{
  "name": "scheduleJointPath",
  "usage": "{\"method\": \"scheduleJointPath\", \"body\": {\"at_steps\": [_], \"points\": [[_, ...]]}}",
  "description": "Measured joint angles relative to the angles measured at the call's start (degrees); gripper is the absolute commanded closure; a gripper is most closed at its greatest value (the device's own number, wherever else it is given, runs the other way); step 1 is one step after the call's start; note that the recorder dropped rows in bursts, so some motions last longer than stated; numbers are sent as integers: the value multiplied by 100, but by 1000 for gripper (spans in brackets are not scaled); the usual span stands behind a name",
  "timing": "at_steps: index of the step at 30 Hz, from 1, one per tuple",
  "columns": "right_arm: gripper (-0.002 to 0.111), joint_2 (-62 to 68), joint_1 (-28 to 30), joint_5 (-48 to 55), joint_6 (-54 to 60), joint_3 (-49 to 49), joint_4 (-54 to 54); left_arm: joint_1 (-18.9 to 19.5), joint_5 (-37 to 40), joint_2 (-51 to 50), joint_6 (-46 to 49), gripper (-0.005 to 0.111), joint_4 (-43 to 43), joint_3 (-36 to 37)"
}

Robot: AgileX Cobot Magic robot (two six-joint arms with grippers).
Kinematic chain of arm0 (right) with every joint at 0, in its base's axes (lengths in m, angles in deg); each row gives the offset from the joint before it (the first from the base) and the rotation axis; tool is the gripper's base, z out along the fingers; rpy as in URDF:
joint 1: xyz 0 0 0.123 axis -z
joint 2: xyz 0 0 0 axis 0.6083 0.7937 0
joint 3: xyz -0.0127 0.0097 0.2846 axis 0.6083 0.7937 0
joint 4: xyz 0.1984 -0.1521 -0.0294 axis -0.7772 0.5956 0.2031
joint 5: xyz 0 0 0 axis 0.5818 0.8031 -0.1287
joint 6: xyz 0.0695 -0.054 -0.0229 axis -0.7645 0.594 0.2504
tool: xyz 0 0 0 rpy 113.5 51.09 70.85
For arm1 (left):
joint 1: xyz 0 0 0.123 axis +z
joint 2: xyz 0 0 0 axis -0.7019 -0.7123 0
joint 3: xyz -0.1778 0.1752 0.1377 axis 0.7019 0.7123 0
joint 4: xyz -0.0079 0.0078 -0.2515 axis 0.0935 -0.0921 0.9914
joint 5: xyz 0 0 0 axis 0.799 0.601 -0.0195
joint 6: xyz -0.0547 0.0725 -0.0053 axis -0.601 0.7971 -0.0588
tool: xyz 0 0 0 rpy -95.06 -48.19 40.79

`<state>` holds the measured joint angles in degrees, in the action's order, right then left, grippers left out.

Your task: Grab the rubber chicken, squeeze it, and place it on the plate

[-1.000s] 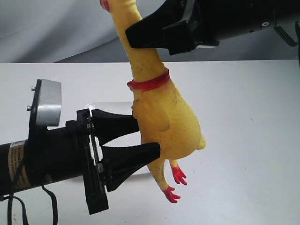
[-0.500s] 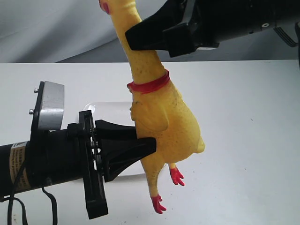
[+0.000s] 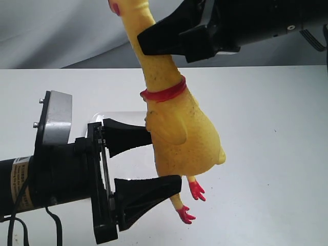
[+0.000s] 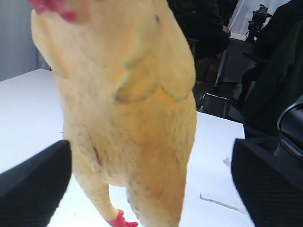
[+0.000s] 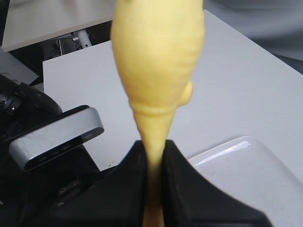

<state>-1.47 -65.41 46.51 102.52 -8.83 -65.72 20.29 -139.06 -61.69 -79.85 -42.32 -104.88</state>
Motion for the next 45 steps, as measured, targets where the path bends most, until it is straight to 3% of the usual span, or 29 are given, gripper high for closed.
{"method": "scheduleJointPath", "body": {"at_steps": [3, 5, 12, 17, 20, 23, 28, 29, 32, 34, 37, 39, 40, 41, 45], "points": [[108, 0, 0, 0, 0, 0, 0, 0, 12, 0, -50, 22, 0, 0], [108, 0, 0, 0, 0, 0, 0, 0, 21, 0, -54, 34, 0, 0], [108, 0, 0, 0, -11, 0, 0, 0, 24, 0, -54, 103, 153, 0], [108, 0, 0, 0, -11, 0, 0, 0, 34, 0, -41, 106, 104, 0], [108, 0, 0, 13, -11, 0, 0, 0, 34, 0, -19, 102, 88, 0], [108, 0, 0, 13, -11, 0, 0, 0, 34, 0, -10, 82, 55, 0], [108, 0, 0, 45, -23, 0, 20, 0, 23, 0, 16, 13, -155, 0], [108, 0, 0, 45, -23, 0, 20, 0, 23, 0, 20, 6, -181, 0], [108, 0, 0, 45, -23, 0, 20, 0, 23, 0, -24, 7, -181, 0], [108, 0, 0, 45, -23, 0, 20, 0, 23, 0, -58, 15, -157, 0], [108, 0, 0, 45, -23, 0, 20, 0, 23, 0, -70, 41, -134, 0], [108, 0, 0, 45, -23, 0, 20, 0, 23, 0, -70, 69, -119, 0], [108, 0, 0, 45, -23, 0, 20, 0, 23, 0, -70, 100, -119, 0], [108, 0, 0, 45, -23, 0, 20, 0, 33, 0, -83, 106, -166, 0], [108, 0, 0, 111, -32, 0, 44, 0, 33, 0, -83, 105, -322, 0]]}}
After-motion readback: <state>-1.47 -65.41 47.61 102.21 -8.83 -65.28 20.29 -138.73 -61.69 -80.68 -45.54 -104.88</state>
